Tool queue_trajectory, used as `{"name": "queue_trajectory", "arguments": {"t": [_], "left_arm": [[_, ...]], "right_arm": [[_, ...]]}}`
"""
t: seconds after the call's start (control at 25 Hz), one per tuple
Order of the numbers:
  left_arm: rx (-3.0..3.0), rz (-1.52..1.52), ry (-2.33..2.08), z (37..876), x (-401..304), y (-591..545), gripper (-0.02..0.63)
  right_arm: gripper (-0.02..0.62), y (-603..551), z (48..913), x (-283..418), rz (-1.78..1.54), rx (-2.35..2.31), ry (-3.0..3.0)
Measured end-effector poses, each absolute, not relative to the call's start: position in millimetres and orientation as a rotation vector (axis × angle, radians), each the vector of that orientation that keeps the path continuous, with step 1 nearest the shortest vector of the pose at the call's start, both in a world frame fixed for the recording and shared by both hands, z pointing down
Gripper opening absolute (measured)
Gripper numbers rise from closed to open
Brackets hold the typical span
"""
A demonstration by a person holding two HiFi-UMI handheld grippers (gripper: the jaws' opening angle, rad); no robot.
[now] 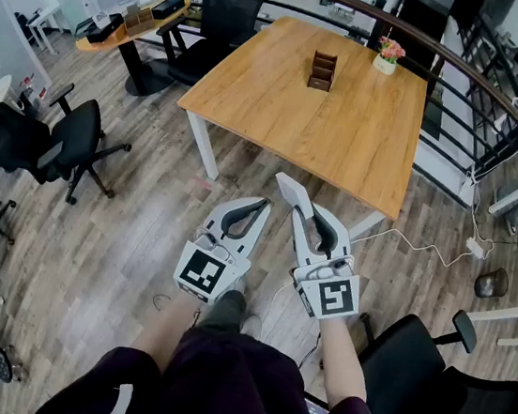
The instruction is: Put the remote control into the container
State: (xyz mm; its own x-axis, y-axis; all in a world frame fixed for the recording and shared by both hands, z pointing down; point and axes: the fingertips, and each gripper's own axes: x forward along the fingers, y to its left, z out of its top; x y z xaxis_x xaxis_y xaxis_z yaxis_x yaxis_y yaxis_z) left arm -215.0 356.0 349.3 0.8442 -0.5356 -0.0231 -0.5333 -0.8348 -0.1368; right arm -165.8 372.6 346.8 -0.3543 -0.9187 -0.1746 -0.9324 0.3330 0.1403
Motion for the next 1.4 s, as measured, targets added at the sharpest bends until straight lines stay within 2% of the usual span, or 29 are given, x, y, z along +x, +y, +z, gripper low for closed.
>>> {"name": "queue_trajectory", "arguments": {"t": [0.16, 0.6, 0.72, 1.4], "left_arm": [[-2.876, 0.083, 0.829, 346, -210, 322, 0.012], [-2.940, 0.012, 0.756, 354, -198, 203, 0.012], [-2.944, 0.107, 0.731, 345, -192, 179, 0.012], [-2.994, 0.084, 0.674, 358, -157, 116, 0.012]], "right_arm": [[0.091, 340, 350, -162, 0.320, -1.765, 2.501], [0.091, 224, 355, -154, 0.285, -1.854, 2.475], [0.091, 204, 352, -147, 0.284, -1.892, 2.462], [0.091, 140, 359, -110, 0.250, -1.970, 2.450]]}}
